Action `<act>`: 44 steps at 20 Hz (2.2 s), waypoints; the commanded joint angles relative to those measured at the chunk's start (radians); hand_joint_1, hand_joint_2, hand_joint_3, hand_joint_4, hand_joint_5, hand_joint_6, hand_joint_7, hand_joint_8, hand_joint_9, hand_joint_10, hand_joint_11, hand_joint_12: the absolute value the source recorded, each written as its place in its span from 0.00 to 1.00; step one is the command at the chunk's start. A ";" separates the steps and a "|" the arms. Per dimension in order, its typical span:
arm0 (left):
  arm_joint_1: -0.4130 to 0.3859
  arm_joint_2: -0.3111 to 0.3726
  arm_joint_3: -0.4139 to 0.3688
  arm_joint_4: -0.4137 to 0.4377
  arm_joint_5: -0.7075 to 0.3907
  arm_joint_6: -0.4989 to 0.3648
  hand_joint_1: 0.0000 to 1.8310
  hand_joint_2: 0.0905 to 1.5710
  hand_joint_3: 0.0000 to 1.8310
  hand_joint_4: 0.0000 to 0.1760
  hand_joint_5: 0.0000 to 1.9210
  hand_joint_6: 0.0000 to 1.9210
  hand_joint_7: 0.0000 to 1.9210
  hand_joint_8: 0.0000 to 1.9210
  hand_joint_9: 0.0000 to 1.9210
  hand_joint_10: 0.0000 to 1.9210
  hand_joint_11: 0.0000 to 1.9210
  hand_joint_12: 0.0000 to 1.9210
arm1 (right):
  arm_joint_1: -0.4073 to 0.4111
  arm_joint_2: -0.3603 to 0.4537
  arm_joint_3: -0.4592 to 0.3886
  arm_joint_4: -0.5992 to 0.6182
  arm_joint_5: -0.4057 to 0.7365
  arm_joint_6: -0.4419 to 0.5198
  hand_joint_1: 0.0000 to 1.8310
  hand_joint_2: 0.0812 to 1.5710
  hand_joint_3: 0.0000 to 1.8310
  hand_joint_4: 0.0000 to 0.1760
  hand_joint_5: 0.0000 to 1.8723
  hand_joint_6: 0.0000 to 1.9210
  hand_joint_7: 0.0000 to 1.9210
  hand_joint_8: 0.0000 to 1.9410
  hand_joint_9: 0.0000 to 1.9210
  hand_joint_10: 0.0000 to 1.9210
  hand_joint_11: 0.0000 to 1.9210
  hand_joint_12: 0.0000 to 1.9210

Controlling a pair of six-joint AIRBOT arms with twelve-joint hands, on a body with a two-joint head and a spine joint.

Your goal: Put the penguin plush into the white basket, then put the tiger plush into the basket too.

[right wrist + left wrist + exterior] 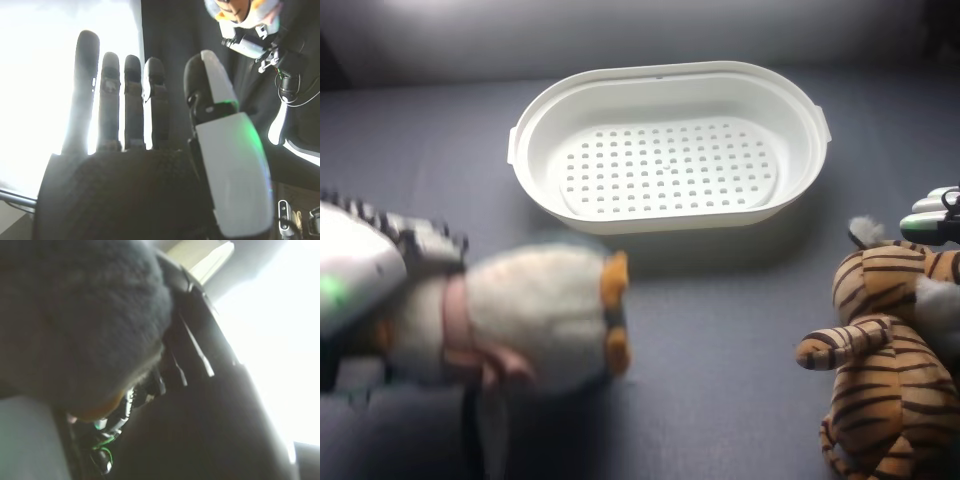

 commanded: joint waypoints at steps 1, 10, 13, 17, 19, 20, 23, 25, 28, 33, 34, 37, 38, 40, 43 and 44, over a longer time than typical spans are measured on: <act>-0.031 0.008 0.010 0.022 -0.197 0.000 0.68 0.73 0.00 0.00 0.54 0.32 0.41 0.79 0.40 0.76 0.39 0.96 | 0.006 0.001 0.004 0.023 0.119 0.010 0.47 0.81 0.00 0.00 0.28 0.00 0.26 0.00 0.24 0.00 0.24 0.03; -0.448 -0.179 0.270 0.022 0.112 0.000 0.76 0.64 0.00 0.00 0.54 0.40 0.64 0.27 0.55 0.51 0.45 0.46 | 0.006 -0.006 0.015 0.024 0.119 0.011 0.44 0.81 0.00 0.00 0.28 0.00 0.26 0.00 0.25 0.00 0.26 0.02; -0.520 -0.248 0.357 -0.007 0.249 0.000 0.76 0.64 0.00 0.00 0.54 0.43 0.66 0.22 0.58 0.49 0.48 0.52 | 0.006 -0.012 0.020 0.021 0.119 0.013 0.44 0.81 0.00 0.01 0.29 0.00 0.26 0.00 0.25 0.00 0.27 0.02; -0.545 -0.269 0.377 -0.041 0.293 0.000 0.57 0.62 0.00 0.00 0.35 0.04 0.41 0.05 0.44 0.08 0.32 0.48 | 0.006 -0.016 0.024 0.020 0.119 0.016 0.45 0.82 0.00 0.06 0.28 0.00 0.27 0.00 0.26 0.00 0.27 0.02; -0.540 -0.262 0.358 -0.053 0.286 0.000 0.46 0.58 0.00 0.87 0.10 0.00 0.18 0.00 0.24 0.00 0.15 0.42 | 0.006 -0.016 0.023 0.020 0.119 0.020 0.45 0.82 0.00 0.02 0.28 0.00 0.27 0.00 0.25 0.00 0.27 0.02; -0.538 -0.257 0.348 -0.055 0.283 0.000 0.45 0.56 0.00 0.97 0.04 0.00 0.12 0.00 0.19 0.00 0.12 0.44 | 0.006 -0.016 0.023 0.020 0.119 0.021 0.44 0.82 0.00 0.03 0.28 0.00 0.26 0.00 0.25 0.00 0.26 0.02; -0.513 -0.237 0.315 -0.055 0.240 0.000 0.46 0.55 0.00 1.00 0.00 0.00 0.00 0.00 0.02 0.01 0.01 0.22 | 0.006 -0.014 0.024 0.020 0.124 0.022 0.44 0.81 0.00 0.00 0.29 0.00 0.26 0.00 0.25 0.00 0.27 0.01; -0.475 -0.198 0.264 -0.038 0.168 0.000 0.45 0.54 0.00 1.00 0.00 0.00 0.00 0.00 0.01 0.01 0.01 0.14 | 0.006 -0.004 0.018 0.012 0.141 0.024 0.50 0.80 0.00 0.00 0.29 0.00 0.26 0.00 0.25 0.00 0.26 0.01; -0.387 -0.112 0.156 0.016 0.053 0.000 0.47 0.55 0.00 1.00 0.00 0.00 0.00 0.00 0.00 0.00 0.00 0.07 | 0.006 0.021 -0.012 -0.031 0.148 0.024 0.48 0.77 0.00 0.12 0.27 0.00 0.24 0.00 0.23 0.00 0.25 0.00; -0.201 -0.012 0.035 0.084 -0.118 0.000 0.43 0.51 0.00 0.99 0.02 0.00 0.04 0.00 0.05 0.00 0.00 0.22 | 0.006 0.031 -0.041 -0.128 0.148 0.060 0.54 0.69 0.00 0.65 0.24 0.00 0.22 0.00 0.24 0.00 0.28 0.01; -0.157 0.000 0.012 0.080 -0.165 0.000 0.40 0.50 0.00 0.96 0.03 0.00 0.04 0.00 0.04 0.00 0.00 0.19 | 0.006 0.031 -0.051 -0.158 0.148 0.067 0.54 0.69 0.00 0.72 0.23 0.00 0.21 0.00 0.23 0.00 0.27 0.01; -0.072 0.033 -0.041 0.088 -0.235 0.000 0.38 0.49 0.00 1.00 0.01 0.00 0.00 0.00 0.00 0.00 0.00 0.00 | 0.006 0.031 -0.061 -0.214 0.117 0.097 0.57 0.66 0.00 0.99 0.22 0.00 0.21 0.00 0.25 0.01 0.32 0.03; -0.052 0.041 -0.051 0.088 -0.245 0.000 0.37 0.50 0.00 1.00 0.00 0.00 0.00 0.00 0.00 0.00 0.00 0.00 | 0.006 0.030 -0.061 -0.224 0.089 0.106 0.57 0.66 0.00 1.00 0.22 0.00 0.21 0.00 0.26 0.01 0.32 0.03; -0.014 0.044 -0.056 0.083 -0.263 0.000 0.35 0.51 0.00 1.00 0.00 0.00 0.00 0.00 0.00 0.00 0.00 0.00 | -0.006 0.027 -0.058 -0.226 0.034 0.108 0.59 0.68 0.00 0.93 0.21 0.00 0.19 0.00 0.23 0.00 0.27 0.01; 0.001 0.041 -0.059 0.075 -0.262 0.000 0.40 0.51 0.00 1.00 0.00 0.00 0.00 0.00 0.00 0.00 0.00 0.00 | -0.015 0.002 -0.033 -0.227 -0.058 0.107 0.61 0.69 0.00 0.89 0.19 0.00 0.18 0.00 0.22 0.00 0.28 0.01; 0.001 0.038 -0.057 0.074 -0.259 0.000 0.41 0.51 0.00 1.00 0.00 0.00 0.01 0.00 0.00 0.00 0.01 0.01 | -0.013 -0.010 -0.021 -0.227 -0.089 0.107 0.62 0.69 0.00 0.84 0.20 0.00 0.17 0.00 0.21 0.00 0.27 0.00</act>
